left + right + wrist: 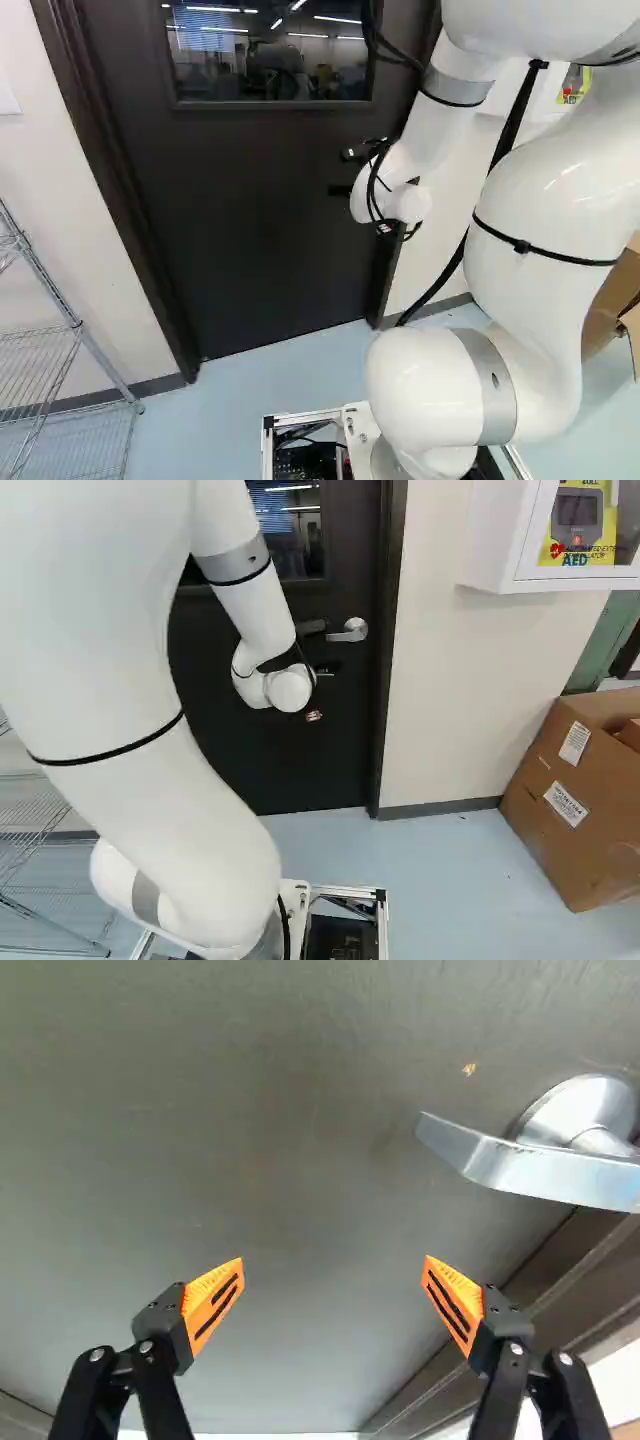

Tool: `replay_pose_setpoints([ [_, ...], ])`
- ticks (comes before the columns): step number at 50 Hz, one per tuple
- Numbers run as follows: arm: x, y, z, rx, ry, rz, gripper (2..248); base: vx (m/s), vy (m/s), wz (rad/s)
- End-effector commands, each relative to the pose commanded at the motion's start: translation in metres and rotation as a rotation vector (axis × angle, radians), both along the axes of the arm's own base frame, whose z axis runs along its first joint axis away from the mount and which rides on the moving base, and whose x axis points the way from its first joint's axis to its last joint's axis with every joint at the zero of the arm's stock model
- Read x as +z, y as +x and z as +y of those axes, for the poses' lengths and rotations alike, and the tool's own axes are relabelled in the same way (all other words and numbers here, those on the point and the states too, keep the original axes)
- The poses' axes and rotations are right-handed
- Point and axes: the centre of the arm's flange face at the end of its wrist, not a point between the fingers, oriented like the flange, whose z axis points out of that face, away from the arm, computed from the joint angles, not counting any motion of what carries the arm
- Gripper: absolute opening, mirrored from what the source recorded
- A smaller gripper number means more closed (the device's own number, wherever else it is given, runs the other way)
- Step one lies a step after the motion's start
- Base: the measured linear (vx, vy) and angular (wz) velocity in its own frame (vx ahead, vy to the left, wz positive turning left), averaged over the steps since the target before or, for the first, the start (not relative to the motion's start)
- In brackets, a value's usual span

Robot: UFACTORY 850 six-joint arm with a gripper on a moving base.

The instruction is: Open the door and move inside

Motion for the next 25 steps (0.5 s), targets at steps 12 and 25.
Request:
replay_pose_setpoints([
  [12,-0.0100,0.0013,-0.0002,0.000,0.003,0.022,247,0.000,0.000,0.000],
  [25,-0.0053,-0.0046,0.0001,-0.001,0.002,0.013,247,0.000,0.000,0.000],
])
